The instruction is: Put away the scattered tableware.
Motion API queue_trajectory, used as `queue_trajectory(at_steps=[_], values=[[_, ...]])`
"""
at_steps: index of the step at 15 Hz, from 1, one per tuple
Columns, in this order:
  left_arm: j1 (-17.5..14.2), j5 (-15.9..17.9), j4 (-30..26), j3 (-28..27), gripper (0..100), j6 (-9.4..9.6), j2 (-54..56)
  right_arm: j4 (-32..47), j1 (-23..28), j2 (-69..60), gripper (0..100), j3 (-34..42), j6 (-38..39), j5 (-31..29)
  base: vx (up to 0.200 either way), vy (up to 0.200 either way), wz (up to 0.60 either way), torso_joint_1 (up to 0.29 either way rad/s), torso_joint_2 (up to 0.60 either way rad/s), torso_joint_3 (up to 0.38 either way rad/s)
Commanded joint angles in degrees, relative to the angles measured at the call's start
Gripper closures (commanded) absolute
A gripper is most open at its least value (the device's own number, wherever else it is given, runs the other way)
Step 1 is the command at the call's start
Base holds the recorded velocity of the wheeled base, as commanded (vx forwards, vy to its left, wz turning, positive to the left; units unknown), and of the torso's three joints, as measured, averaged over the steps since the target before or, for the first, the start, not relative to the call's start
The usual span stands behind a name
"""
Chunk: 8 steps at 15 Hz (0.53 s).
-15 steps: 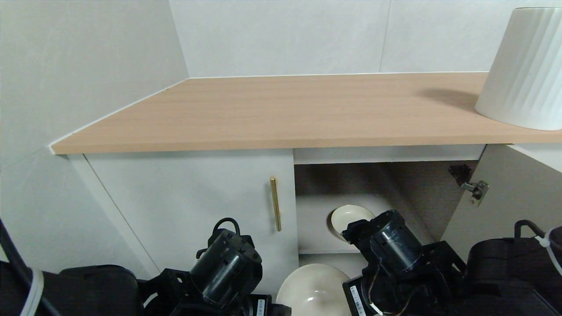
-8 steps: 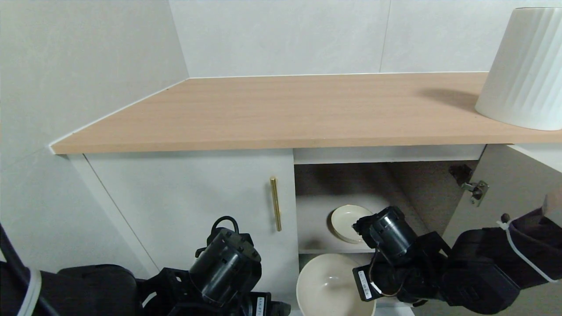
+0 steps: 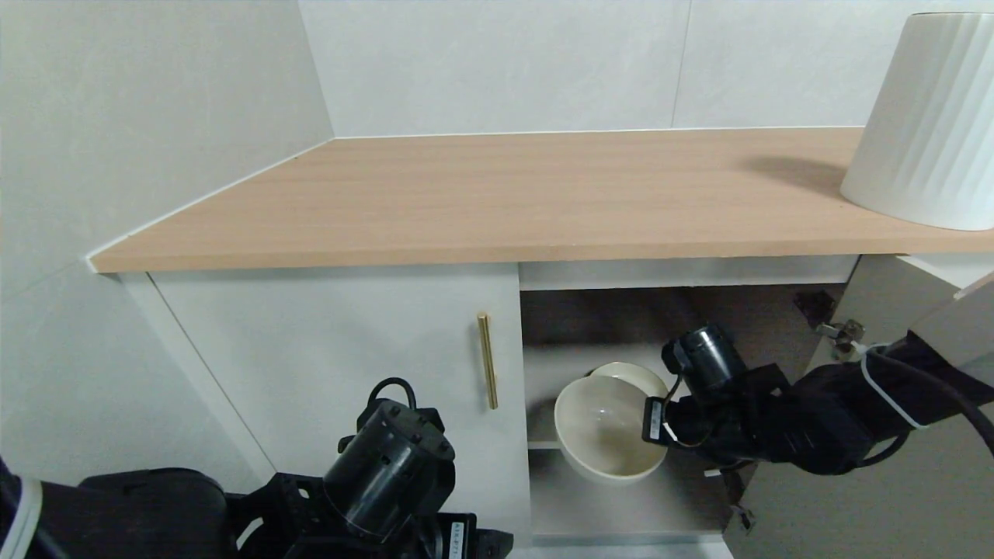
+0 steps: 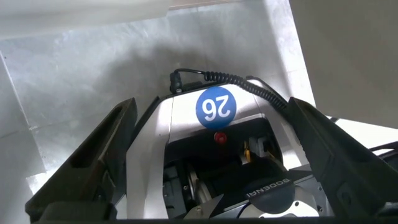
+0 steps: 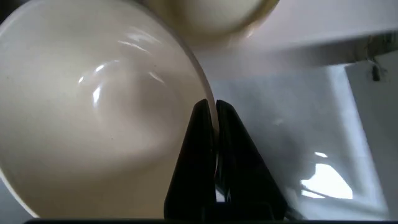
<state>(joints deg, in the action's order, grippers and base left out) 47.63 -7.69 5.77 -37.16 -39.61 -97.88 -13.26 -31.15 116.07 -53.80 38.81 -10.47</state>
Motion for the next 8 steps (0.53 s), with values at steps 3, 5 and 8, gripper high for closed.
queue_trajectory(at_steps=[3, 5, 8], values=[[0.0, 0.0, 0.0, 0.0, 0, -0.03, 0.2, -0.4, 3.5, 3.2, 100, -4.5, 4.4, -0.1, 0.000, 0.000, 0.00, 0.000, 0.00, 0.000], [0.0, 0.0, 0.0, 0.0, 0, -0.03, 0.2, -1.0, 4.7, 5.7, 100, -6.8, 6.7, -1.7, 0.000, 0.000, 0.00, 0.000, 0.00, 0.000], [0.0, 0.0, 0.0, -0.1, 0, -0.03, 0.1, -2.3, 6.4, 11.1, 100, -11.2, 7.2, -7.3, 0.000, 0.000, 0.00, 0.000, 0.00, 0.000]])
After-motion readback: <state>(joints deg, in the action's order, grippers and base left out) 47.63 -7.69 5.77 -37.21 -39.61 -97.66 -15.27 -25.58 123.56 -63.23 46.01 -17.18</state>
